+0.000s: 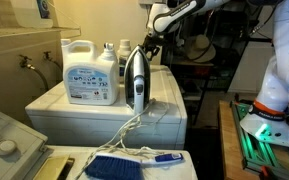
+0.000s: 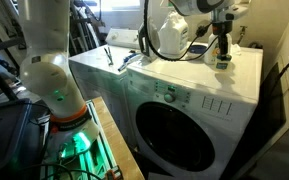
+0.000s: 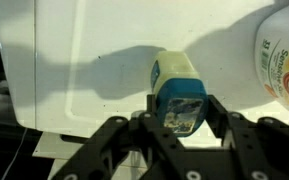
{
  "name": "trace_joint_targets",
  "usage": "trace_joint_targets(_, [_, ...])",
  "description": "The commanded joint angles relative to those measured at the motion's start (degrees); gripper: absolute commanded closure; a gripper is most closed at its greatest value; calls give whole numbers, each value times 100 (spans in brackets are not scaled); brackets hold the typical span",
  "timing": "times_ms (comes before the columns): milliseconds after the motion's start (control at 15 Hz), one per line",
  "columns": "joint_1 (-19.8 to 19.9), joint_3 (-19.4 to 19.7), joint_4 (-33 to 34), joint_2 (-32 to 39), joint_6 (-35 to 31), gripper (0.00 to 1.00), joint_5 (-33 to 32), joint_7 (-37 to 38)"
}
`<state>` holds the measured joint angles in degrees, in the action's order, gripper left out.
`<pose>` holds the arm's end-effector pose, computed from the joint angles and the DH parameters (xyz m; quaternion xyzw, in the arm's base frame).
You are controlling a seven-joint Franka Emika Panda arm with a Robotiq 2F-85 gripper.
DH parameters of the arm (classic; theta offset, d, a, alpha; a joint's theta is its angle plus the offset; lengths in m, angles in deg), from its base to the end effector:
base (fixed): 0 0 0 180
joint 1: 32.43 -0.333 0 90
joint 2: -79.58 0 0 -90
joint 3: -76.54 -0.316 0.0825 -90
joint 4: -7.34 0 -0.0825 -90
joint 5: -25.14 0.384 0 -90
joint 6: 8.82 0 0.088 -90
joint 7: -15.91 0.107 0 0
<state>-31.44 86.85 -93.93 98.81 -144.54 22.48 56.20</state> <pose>0.6564 -0.1208 0.4035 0.9010 -0.4098 0.1421 0.0116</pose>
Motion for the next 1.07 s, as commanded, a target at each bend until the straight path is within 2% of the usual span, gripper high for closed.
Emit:
trace_joint_targets(0, [12, -29, -116, -156, -10, 63, -2, -73])
trace_joint_targets(67, [17, -31, -109, -143, 10, 71, 9, -63])
trace_joint_targets(133, [23, -33, -106, -121, 17, 75, 10, -66])
trace_joint_targets(400, [32, -33, -111, -74, 58, 75, 18, -73])
trace_joint_targets(467, [30, -31, -121, -68, 48, 69, 13, -72])
trace_joint_targets(533, [32, -30, -122, -67, 58, 28, 14, -76])
trace_joint_targets(600, [41, -36, -132, -69, 84, 68, 32, -97])
trace_joint_targets(800, [43, -39, -156, -71, 98, 75, 36, -116])
trace_joint_targets(1000, [42, -45, -170, -93, 93, 75, 47, -125])
